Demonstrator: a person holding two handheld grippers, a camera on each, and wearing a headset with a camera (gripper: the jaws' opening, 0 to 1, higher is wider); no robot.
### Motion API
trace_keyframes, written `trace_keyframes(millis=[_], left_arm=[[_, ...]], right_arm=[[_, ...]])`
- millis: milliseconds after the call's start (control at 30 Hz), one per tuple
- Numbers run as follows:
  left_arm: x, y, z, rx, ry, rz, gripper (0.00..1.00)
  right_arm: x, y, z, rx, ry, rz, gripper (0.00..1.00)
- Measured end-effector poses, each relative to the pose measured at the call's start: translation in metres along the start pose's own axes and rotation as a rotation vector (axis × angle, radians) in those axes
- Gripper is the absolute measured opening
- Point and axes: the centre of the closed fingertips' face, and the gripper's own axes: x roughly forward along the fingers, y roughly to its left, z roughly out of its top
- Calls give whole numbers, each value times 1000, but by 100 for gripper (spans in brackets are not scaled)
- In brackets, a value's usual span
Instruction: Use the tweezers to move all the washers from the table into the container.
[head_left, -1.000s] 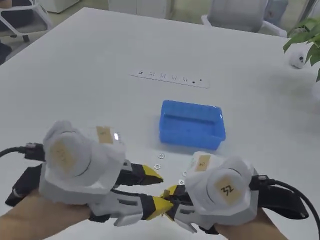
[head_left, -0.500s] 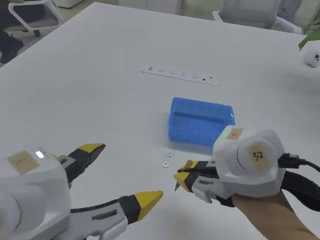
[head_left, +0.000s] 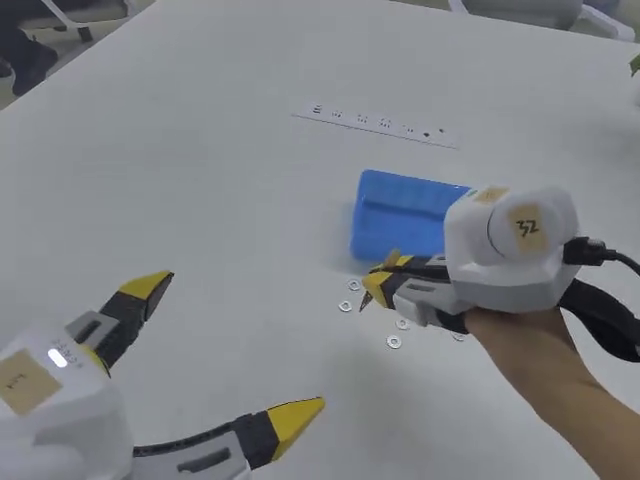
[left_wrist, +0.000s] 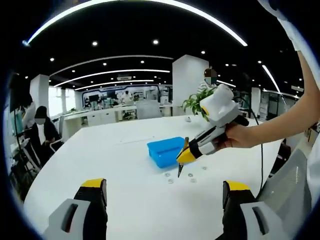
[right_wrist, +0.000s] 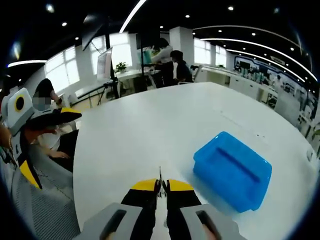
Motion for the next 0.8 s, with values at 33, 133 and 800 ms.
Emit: trace_keyframes(millis=[33,133,800], left_arm=[[-1,3,0,7,-12,13,99],[0,6,-3,-11,-6,28,99],[9,-1,-31,-21,118,-21,93]], right_arm=[[2,-1,1,10,-5,1,3],[7,-1,3,11,-3,0,3],[25,-6,1,-16,31,0,3]])
